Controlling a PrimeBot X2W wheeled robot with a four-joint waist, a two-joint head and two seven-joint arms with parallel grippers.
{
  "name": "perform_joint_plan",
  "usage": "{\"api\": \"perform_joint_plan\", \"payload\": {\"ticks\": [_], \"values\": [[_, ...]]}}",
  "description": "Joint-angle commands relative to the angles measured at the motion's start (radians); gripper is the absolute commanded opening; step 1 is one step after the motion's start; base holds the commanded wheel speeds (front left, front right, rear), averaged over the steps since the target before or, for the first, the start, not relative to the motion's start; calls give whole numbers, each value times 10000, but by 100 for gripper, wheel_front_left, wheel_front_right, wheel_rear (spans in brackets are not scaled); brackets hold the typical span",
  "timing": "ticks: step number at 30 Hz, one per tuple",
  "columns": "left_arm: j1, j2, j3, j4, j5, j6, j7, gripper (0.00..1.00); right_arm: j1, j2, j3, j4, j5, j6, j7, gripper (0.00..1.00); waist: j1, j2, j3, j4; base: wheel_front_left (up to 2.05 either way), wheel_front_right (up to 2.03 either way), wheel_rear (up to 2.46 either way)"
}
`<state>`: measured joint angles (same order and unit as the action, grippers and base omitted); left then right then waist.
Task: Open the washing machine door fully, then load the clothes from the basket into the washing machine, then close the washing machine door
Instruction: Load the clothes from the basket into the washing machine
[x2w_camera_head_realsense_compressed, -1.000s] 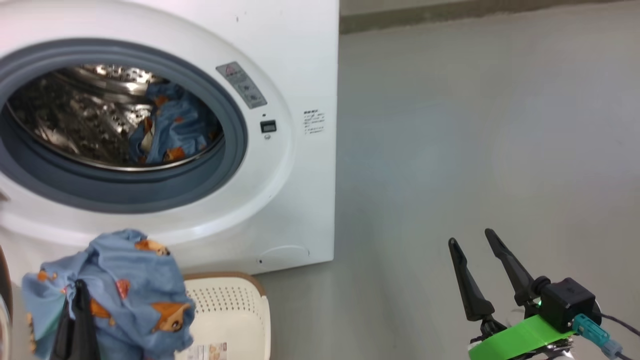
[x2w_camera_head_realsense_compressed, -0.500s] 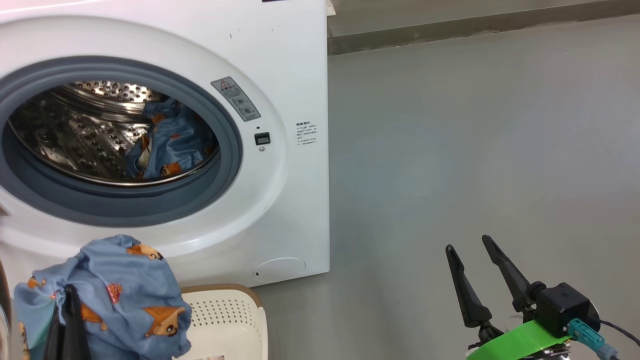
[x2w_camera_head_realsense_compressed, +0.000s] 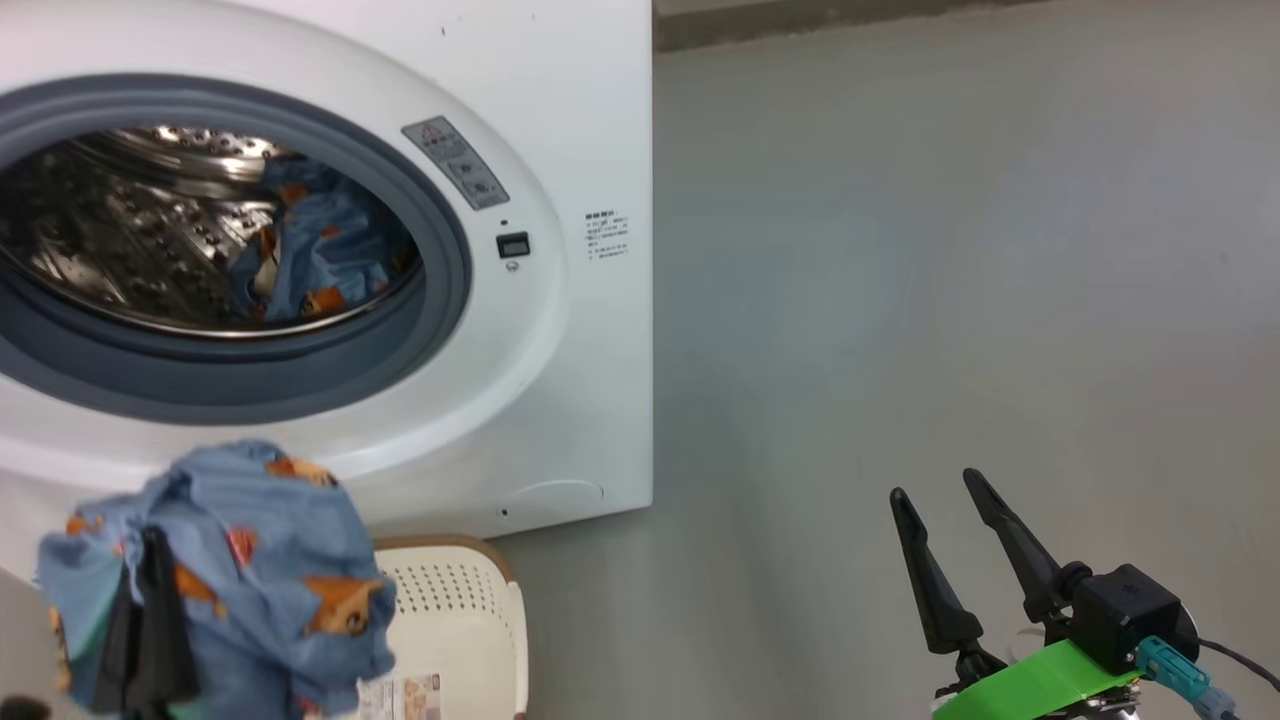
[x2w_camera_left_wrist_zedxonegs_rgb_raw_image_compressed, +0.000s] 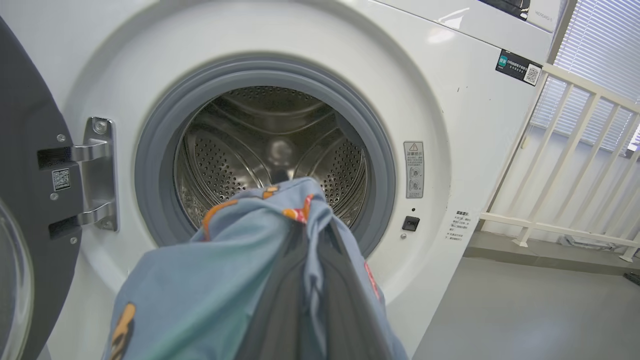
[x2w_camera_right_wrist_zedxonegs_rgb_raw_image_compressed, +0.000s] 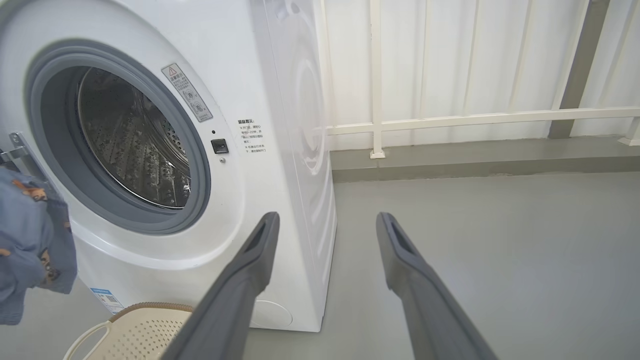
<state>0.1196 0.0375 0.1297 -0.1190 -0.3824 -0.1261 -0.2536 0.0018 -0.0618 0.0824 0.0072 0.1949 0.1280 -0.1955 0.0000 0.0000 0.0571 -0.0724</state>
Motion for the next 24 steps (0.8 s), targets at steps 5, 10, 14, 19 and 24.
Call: {"api": "perform_joint_plan", "payload": {"ticks": [5, 10, 14, 19, 24], "values": [[-1767, 128, 462, 138, 452, -3, -82, 0, -469, 16, 384, -275, 116, 27, -157, 100, 0, 0, 1010, -118, 0, 0, 0], [-3122, 207, 781, 894, 507, -31, -82, 0, -772, -37, 568, -284, 167, 27, -199, 100, 0, 0, 1827, -294, 0, 0, 0], [-3942, 360, 977, 1220, 575, -39, -82, 0, -954, -116, 598, -339, 164, 27, -217, 100, 0, 0, 2365, -372, 0, 0, 0], [-5459, 698, 940, 1977, 533, -43, -82, 0, -1219, -243, 580, -438, 217, 27, -245, 100, 0, 0, 3333, -418, 0, 0, 0], [-6888, 1042, 922, 2653, 394, -44, -82, 0, -1538, -276, 659, -542, 282, 27, -299, 100, 0, 0, 4234, -479, 0, 0, 0]]}}
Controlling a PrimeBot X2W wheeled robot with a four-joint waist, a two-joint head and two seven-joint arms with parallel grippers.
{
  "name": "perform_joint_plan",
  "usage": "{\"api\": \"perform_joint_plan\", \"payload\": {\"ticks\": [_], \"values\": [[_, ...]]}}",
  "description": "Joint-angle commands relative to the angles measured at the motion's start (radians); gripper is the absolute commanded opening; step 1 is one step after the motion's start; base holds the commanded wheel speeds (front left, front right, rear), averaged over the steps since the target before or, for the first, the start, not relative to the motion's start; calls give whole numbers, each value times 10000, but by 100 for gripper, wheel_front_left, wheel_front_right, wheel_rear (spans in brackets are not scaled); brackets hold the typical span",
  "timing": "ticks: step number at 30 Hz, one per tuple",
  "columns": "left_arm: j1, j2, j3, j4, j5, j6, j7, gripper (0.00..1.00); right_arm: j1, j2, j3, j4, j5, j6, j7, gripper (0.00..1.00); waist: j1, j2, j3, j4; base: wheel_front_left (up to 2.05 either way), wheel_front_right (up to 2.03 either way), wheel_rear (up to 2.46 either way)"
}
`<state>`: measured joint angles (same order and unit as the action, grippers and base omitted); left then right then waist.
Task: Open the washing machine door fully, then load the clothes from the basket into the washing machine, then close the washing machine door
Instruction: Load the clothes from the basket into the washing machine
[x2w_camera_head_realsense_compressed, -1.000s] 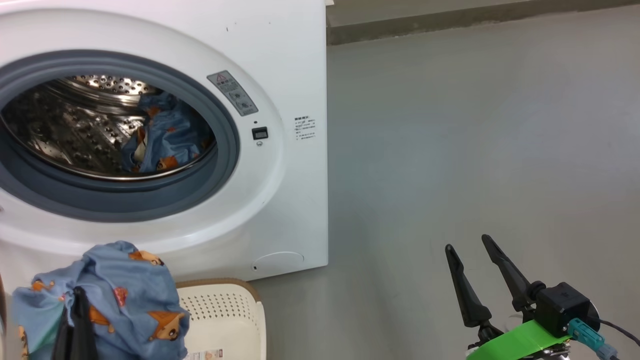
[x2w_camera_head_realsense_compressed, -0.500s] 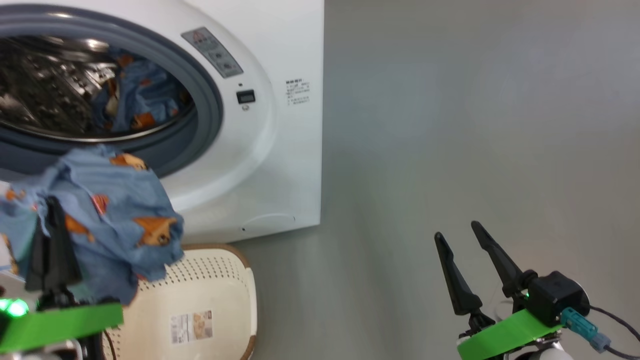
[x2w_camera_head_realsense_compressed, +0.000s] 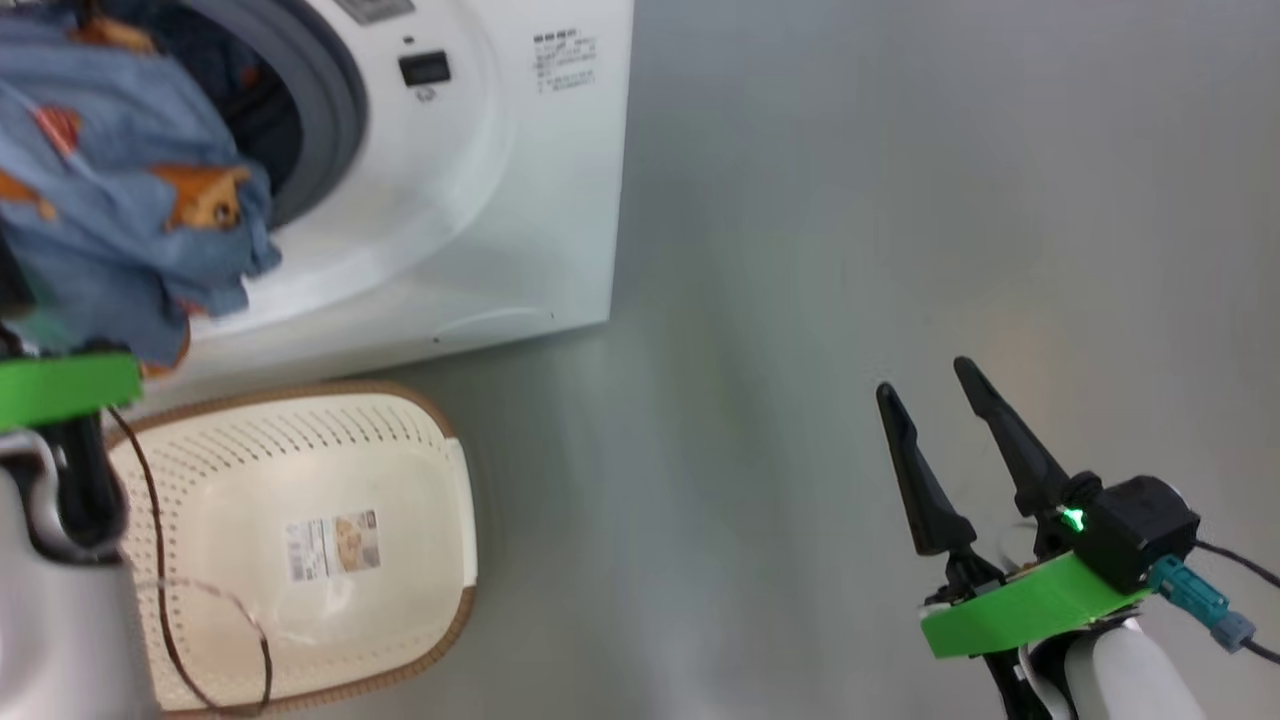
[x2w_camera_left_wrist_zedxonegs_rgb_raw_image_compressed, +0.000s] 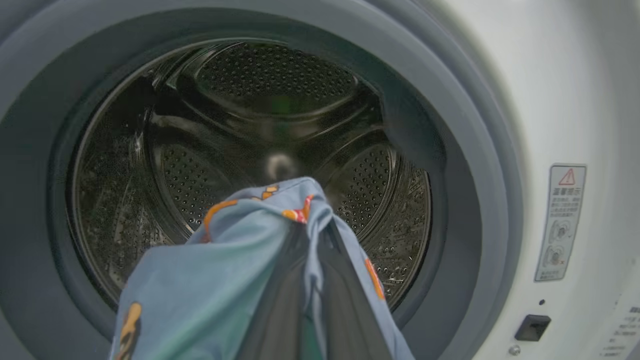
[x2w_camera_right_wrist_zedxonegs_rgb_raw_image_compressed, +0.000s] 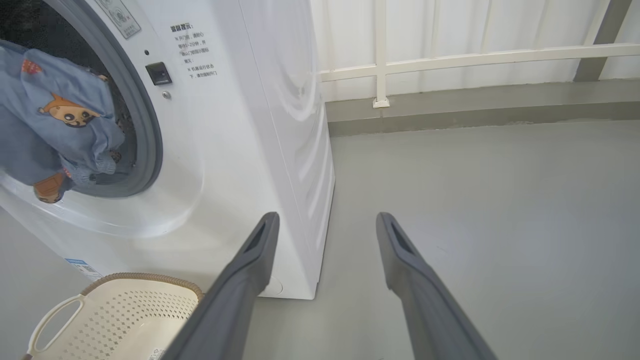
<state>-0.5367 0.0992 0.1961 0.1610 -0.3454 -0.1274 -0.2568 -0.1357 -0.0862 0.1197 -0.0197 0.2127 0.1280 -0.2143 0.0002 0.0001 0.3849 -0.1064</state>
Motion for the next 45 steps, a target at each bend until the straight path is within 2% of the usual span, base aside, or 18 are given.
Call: {"api": "perform_joint_plan", "payload": {"ticks": [1, 12, 16, 21, 29, 33, 36, 40, 45], "values": [[-593, 468, 263, 0, 13, -31, -49, 0, -220, -32, 289, -289, 130, 27, -124, 100, -2, -1, 1119, -146, 0, 0, 0], [-3629, 1258, 337, 1999, 1, -32, -49, 0, -764, -85, 418, -233, 357, 27, -278, 100, -2, -1, 2633, -321, 0, 0, 0], [-4693, 1780, -177, 3141, -41, -32, 68, 0, -839, -81, 528, -98, 448, 27, -324, 100, -2, -1, 3012, -365, 0, 0, 0], [-6120, 2419, -762, 4133, -436, -32, 1028, 0, -1059, -4, 769, 50, 664, 27, -374, 100, -2, -1, 3573, -461, 0, 0, 0], [-8311, 3329, -1776, 4663, -1550, -32, 3623, 0, -1531, 133, 1068, 450, 980, 27, -453, 100, -2, -1, 4526, -522, 0, 0, 0], [-8693, 3685, -2030, 4623, -1649, -32, 4004, 0, -1688, 175, 1274, 593, 1054, 27, -465, 100, -2, -1, 4701, -644, 0, 0, 0], [-9163, 3885, -2179, 4381, -1692, -32, 3775, 0, -1858, 205, 1357, 591, 1139, 27, -470, 100, -2, -1, 4979, -692, 0, 0, 0], [-9675, 4220, -2516, 3860, -1394, -32, 2399, 0, -2052, 241, 1426, 566, 1214, 27, -472, 100, -2, -1, 5267, -753, 0, 0, 0], [-10126, 4461, -2883, 3965, -1012, -32, 740, 0, -2132, 276, 1476, 594, 1316, 27, -473, 100, -2, -1, 5391, -757, 0, 0, 0]]}}
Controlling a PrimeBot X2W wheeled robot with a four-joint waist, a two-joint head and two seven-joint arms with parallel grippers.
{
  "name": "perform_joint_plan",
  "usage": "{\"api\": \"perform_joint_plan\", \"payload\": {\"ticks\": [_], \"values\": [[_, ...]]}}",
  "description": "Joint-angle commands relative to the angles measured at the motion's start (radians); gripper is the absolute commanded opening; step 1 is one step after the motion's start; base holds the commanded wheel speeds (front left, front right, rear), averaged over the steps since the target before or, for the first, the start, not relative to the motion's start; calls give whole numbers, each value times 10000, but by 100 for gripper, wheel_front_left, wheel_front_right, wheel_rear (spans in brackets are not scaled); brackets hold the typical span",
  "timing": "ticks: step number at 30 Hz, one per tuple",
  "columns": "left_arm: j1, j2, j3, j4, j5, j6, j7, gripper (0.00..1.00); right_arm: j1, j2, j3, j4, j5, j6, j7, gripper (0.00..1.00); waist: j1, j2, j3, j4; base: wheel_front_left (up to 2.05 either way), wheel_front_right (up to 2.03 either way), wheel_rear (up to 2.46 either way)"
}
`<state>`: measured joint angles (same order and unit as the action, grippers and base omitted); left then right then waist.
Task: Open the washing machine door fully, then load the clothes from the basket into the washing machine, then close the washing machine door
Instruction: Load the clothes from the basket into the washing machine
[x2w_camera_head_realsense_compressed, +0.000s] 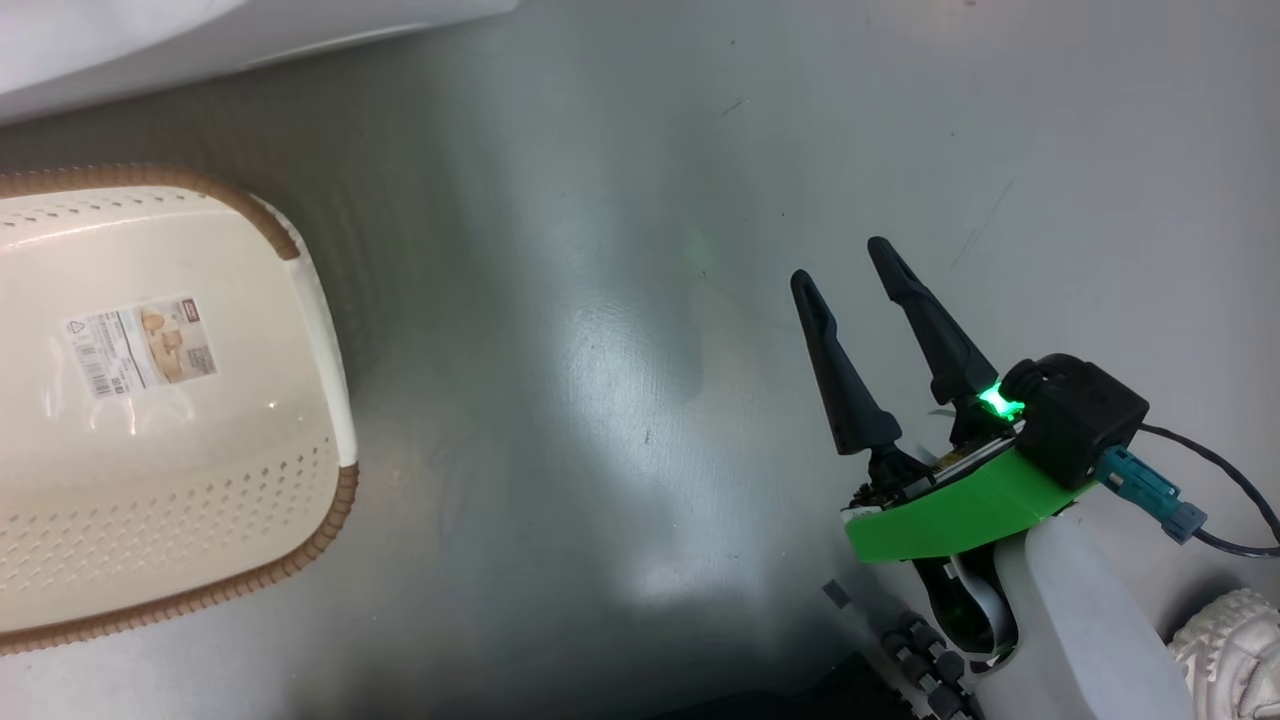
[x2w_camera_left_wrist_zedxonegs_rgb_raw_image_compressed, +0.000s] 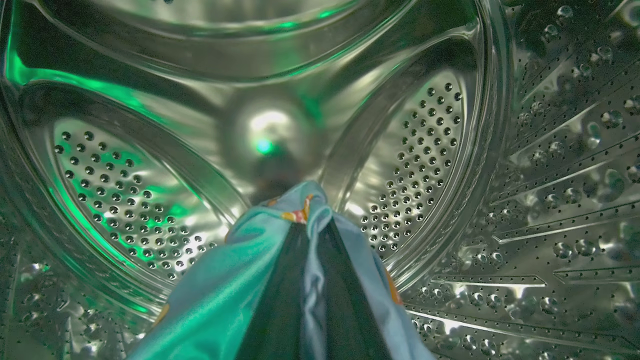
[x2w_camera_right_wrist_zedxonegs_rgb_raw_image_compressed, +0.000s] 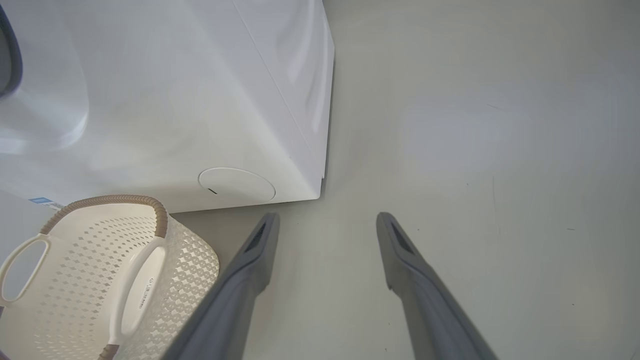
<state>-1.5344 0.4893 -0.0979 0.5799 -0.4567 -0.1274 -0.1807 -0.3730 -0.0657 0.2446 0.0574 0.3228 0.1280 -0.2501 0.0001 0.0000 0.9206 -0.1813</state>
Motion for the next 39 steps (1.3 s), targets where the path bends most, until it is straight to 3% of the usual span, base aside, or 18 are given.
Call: {"api": "perform_joint_plan", "payload": {"ticks": [1, 5, 10, 11, 12, 17, 23, 29, 39], "values": [[-204, 570, -4, -157, 128, -32, -213, 0, 233, 75, 225, -167, 222, 27, -115, 100, -1, 0, 44, 0, 0, 0, 0], [-235, 500, -261, 368, -82, -32, -386, 0, 209, 85, 192, -109, 227, 27, -115, 100, -1, 0, 10, 78, 0, 0, 0], [-296, 460, -671, 1319, -815, -32, 717, 0, 175, 85, 243, 61, 219, 27, -115, 100, -1, 0, -133, 157, 0, 0, 0], [-333, 433, -656, 1506, -991, -32, 934, 22, 164, 85, 249, 93, 221, 27, -115, 100, -1, 0, -169, 166, 0, 0, 0], [-374, 474, -718, 1655, -1004, -31, 1105, 100, 160, 85, 248, 120, 223, 27, -115, 100, -1, 0, -206, 180, 0, 0, 0], [-615, 384, -794, 2376, -1246, -22, 1969, 100, 139, 76, 219, 166, 235, 27, -116, 100, -1, 0, -314, 227, 0, 0, 0], [-627, 369, -835, 2621, -1333, 18, 2093, 100, 140, 81, 136, 124, 220, 27, -116, 100, -1, 0, -430, 268, 0, 0, 0], [-434, 238, -838, 2725, -1311, 274, 1672, 100, 183, 88, 0, 108, 183, 27, -116, 100, -1, 0, -704, 398, 0, 0, 0], [714, -314, -845, 2480, -1722, 133, 699, 100, 332, 18, -209, 43, 61, 27, -116, 100, -1, 0, -1232, 807, 0, 0, 0]]}}
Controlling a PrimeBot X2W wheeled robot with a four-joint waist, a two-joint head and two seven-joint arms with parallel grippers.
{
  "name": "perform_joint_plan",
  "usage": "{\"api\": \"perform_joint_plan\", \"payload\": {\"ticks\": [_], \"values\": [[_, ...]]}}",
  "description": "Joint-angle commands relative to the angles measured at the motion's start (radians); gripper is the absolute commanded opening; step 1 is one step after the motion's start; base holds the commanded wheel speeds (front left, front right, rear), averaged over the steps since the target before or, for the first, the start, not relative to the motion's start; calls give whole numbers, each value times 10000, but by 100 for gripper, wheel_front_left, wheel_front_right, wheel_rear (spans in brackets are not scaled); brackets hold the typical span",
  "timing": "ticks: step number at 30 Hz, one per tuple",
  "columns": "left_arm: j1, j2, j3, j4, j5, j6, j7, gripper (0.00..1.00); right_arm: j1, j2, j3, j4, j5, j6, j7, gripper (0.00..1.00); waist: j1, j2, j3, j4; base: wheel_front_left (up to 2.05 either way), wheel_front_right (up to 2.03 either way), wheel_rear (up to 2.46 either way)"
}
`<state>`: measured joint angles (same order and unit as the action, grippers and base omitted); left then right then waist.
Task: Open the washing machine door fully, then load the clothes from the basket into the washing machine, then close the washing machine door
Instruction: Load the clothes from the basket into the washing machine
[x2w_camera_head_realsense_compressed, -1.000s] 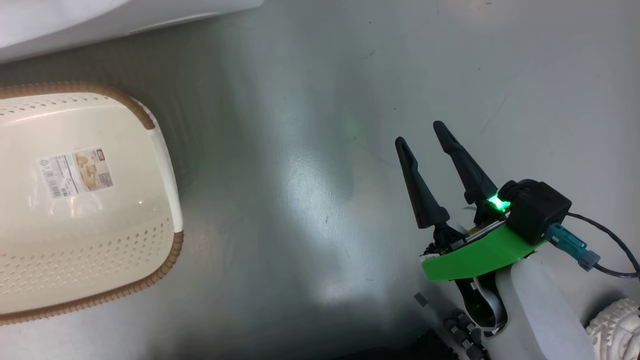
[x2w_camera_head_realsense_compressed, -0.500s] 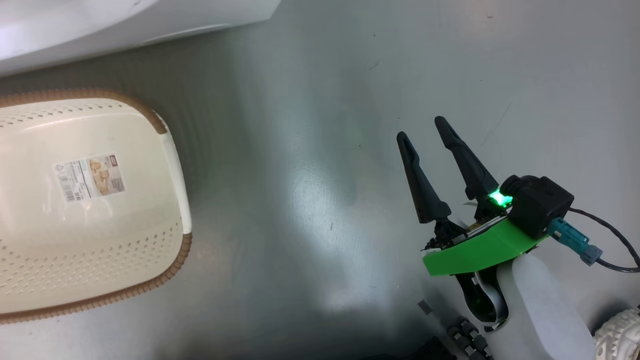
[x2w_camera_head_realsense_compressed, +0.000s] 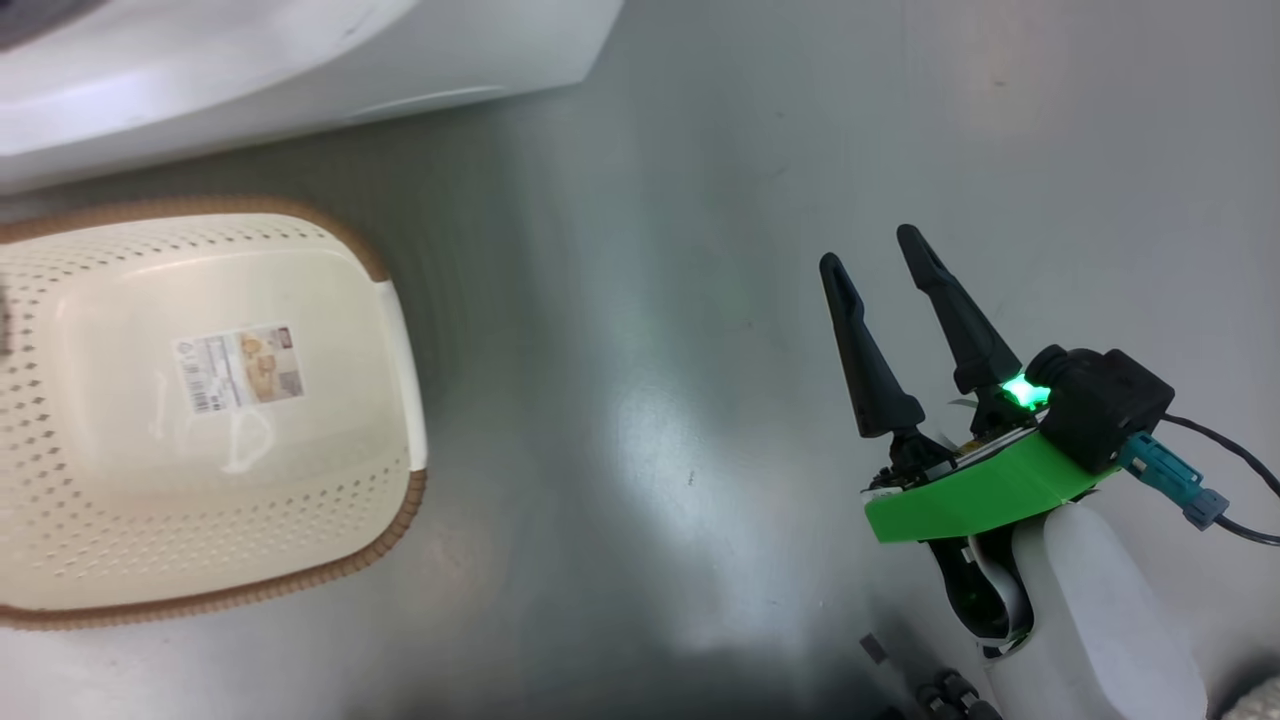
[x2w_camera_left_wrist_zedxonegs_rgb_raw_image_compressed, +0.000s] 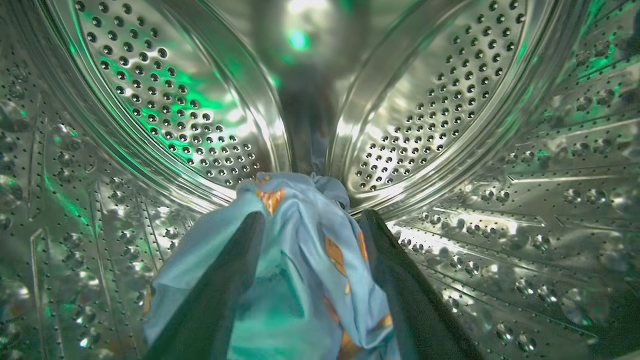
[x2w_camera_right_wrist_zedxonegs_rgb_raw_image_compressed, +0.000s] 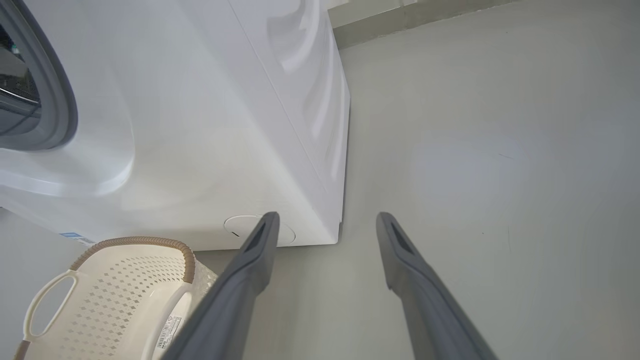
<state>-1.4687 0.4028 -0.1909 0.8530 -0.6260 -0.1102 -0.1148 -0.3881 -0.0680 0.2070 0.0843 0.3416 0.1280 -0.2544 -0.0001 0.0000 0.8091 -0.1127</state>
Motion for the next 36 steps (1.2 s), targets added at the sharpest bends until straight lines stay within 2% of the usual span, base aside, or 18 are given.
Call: {"api": "perform_joint_plan", "payload": {"ticks": [1, 12, 24, 29, 36], "values": [[247, 476, 64, -297, -57, -50, -89, 100, 503, 26, 147, -228, -146, 27, -74, 100, 1, 0, -174, 174, 0, 0, 0], [2655, -142, -24, -1508, -48, 59, -1262, 100, 809, -125, -93, -244, -303, 27, -74, 100, 1, 0, -872, 577, 0, 0, 0], [6165, -635, 540, -4941, 653, 769, -1466, 100, 1101, -136, -161, -184, -339, 27, -74, 100, 1, 0, -1698, 738, 0, 0, 0], [7777, -1018, 1004, -6409, 1011, 1040, -1468, 100, 1170, -138, -140, -114, -325, 27, -74, 100, 1, 0, -2040, 750, 0, 0, 0], [9533, -1662, 1599, -7767, 1555, 1121, -1469, 100, 1303, -155, -135, 8, -317, 27, -74, 100, 1, 0, -2657, 743, 0, 0, 0]]}}
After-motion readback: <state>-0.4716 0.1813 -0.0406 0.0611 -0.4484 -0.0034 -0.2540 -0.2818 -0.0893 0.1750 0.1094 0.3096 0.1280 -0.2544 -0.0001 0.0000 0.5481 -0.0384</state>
